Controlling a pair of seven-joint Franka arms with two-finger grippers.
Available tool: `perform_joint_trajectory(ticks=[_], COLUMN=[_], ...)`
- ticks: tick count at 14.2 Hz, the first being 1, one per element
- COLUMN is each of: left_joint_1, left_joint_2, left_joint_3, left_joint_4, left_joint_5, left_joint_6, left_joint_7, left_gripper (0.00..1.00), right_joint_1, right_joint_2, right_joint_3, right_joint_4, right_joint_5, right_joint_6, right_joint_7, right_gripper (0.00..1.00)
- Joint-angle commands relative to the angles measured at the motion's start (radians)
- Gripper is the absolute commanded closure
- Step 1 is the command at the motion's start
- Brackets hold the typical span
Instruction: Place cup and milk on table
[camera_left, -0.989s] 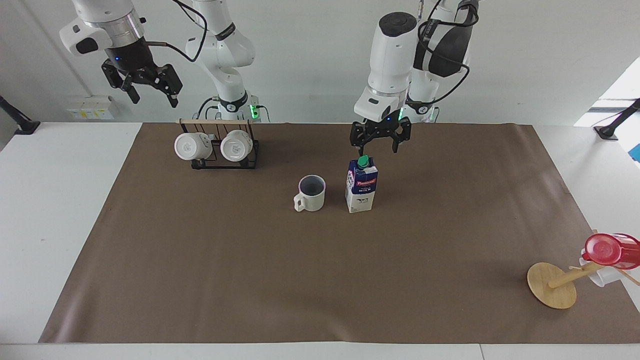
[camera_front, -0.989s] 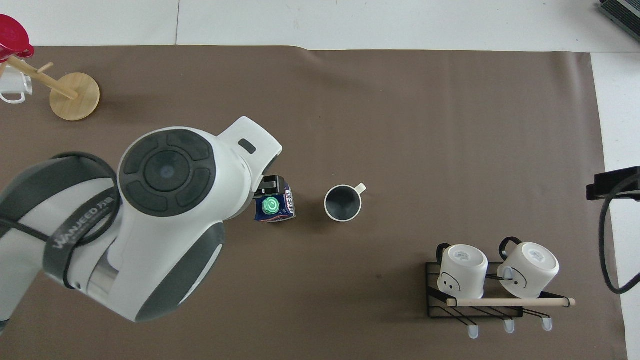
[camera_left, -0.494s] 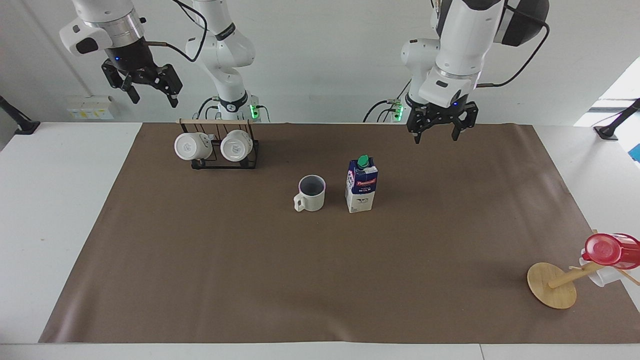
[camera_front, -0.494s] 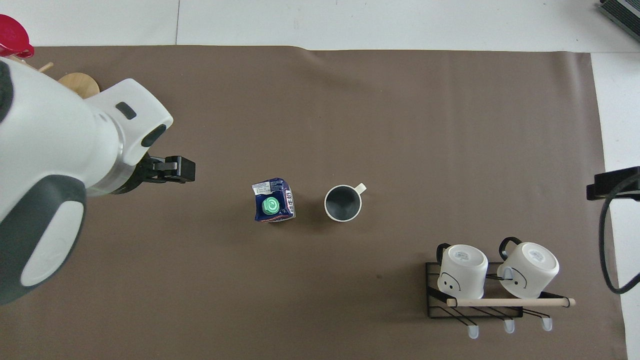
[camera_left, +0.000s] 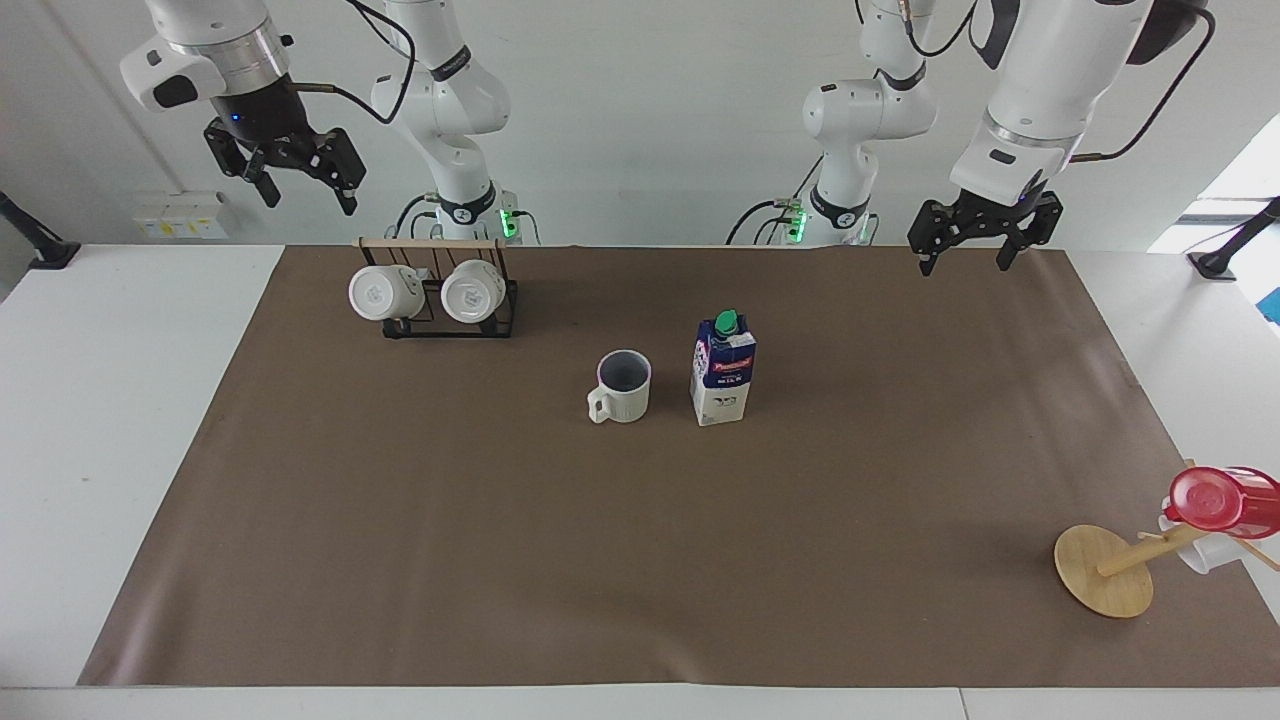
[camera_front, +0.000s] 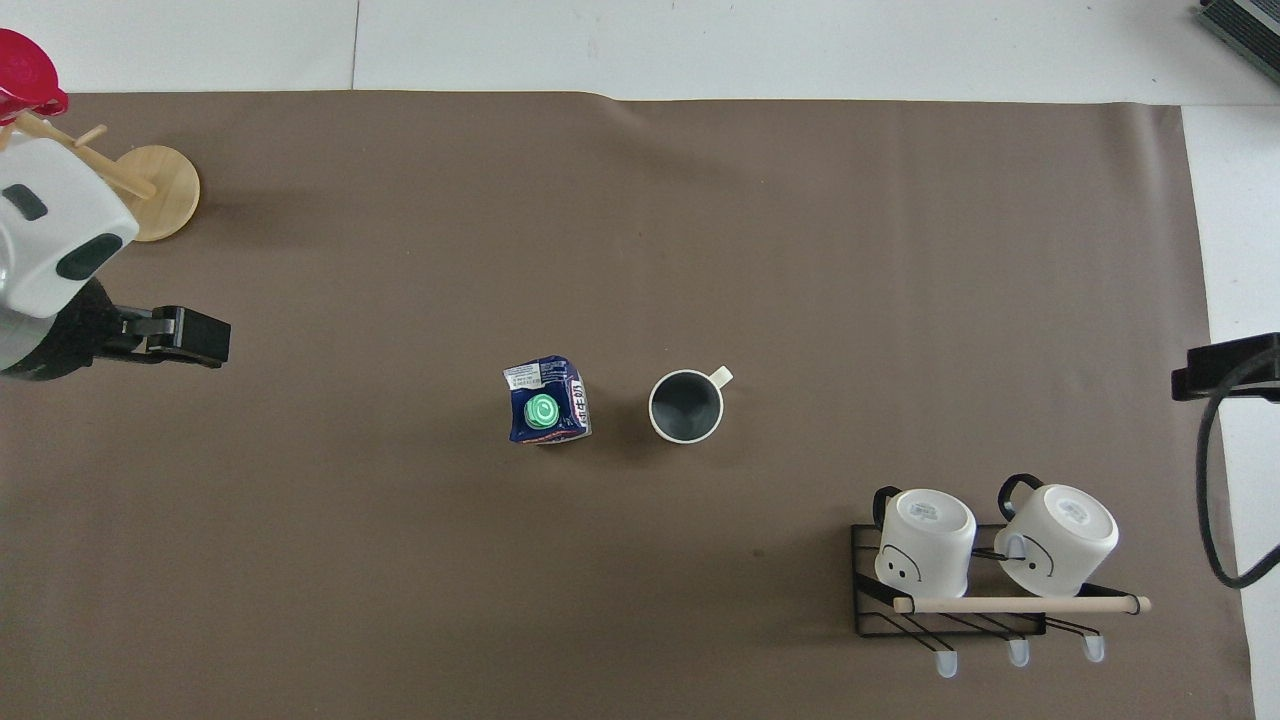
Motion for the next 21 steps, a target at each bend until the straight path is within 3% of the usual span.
perform_joint_trajectory(ticks=[1, 5, 21], left_joint_1=[0.054, 0.083, 0.083], left_joint_2=[-0.010, -0.020, -0.025], left_joint_3=[-0.012, -0.011, -0.012], left_joint_4=[0.005, 0.002, 0.003], left_joint_5=[-0.036, -0.121, -0.130], left_joint_6=[-0.027, -0.036, -0.042], left_joint_7=[0.025, 0.060, 0.057], left_gripper=[0.00, 0.00, 0.00], right_joint_1=[-0.007, -0.012, -0.012], right_joint_2=[-0.017, -0.017, -0.017], right_joint_3=[0.000, 0.000, -0.001], right_joint_4=[-0.022, -0.019, -0.020], right_joint_5=[0.005, 0.011, 0.011], right_joint_6=[0.012, 0.007, 0.009], right_joint_7=[-0.031, -0.026, -0.026], right_gripper=[0.00, 0.00, 0.00])
